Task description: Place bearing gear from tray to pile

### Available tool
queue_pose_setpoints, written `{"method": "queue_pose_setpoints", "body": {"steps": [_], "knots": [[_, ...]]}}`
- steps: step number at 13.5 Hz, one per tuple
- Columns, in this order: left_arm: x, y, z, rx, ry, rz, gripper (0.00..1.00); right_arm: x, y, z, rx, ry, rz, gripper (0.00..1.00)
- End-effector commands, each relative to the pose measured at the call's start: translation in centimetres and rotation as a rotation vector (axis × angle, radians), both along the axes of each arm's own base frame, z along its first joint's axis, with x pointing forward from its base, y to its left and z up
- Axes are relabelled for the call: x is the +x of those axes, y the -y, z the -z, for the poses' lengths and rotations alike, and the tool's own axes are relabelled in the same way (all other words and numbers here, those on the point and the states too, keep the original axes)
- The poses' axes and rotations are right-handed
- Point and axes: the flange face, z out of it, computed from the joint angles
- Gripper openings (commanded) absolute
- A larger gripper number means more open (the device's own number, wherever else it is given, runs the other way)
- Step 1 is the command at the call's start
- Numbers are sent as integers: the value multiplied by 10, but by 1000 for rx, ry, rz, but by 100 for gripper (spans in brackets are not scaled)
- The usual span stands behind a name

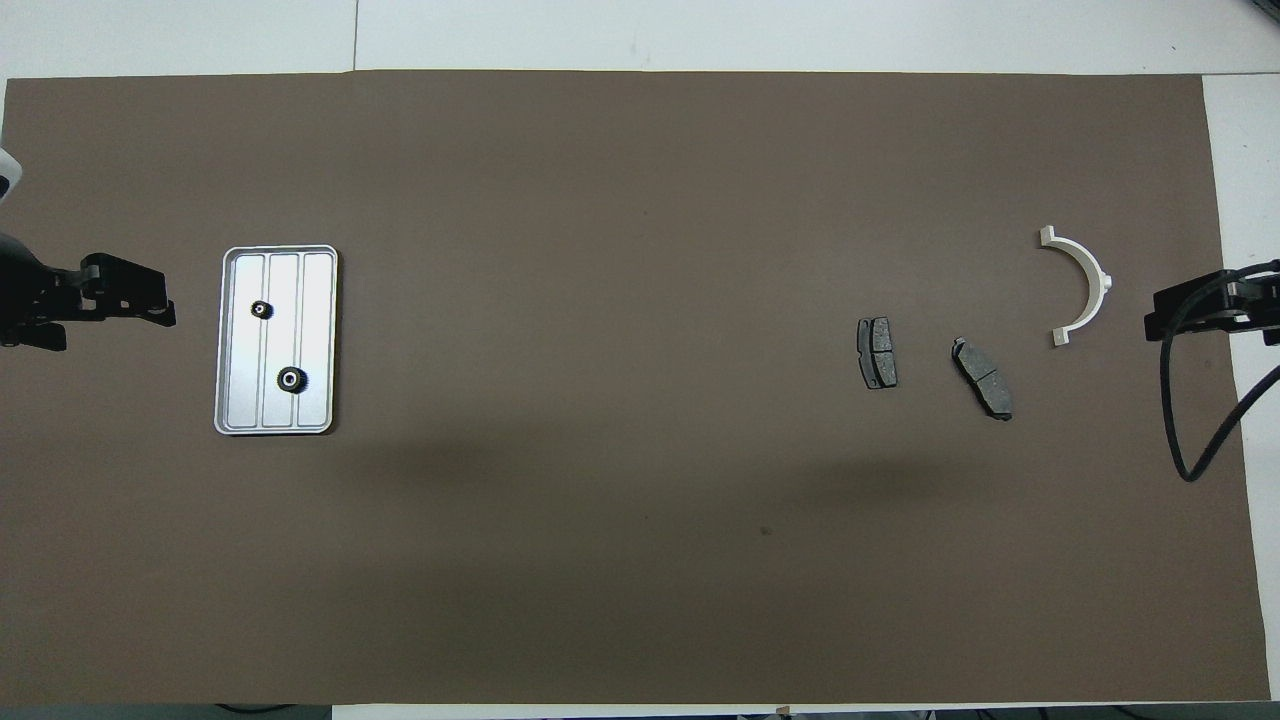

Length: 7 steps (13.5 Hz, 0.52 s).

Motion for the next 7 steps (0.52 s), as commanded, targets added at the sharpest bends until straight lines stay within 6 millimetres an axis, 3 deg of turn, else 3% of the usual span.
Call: {"method": "queue_pose_setpoints", "body": {"steps": [1,7], "knots": [[0,-3,0,11,-1,13,100,-4,4,-4,11,0,-15,100],[0,-3,0,12,-1,-5,100,-3,4,-3,10,3,-12,100]]}}
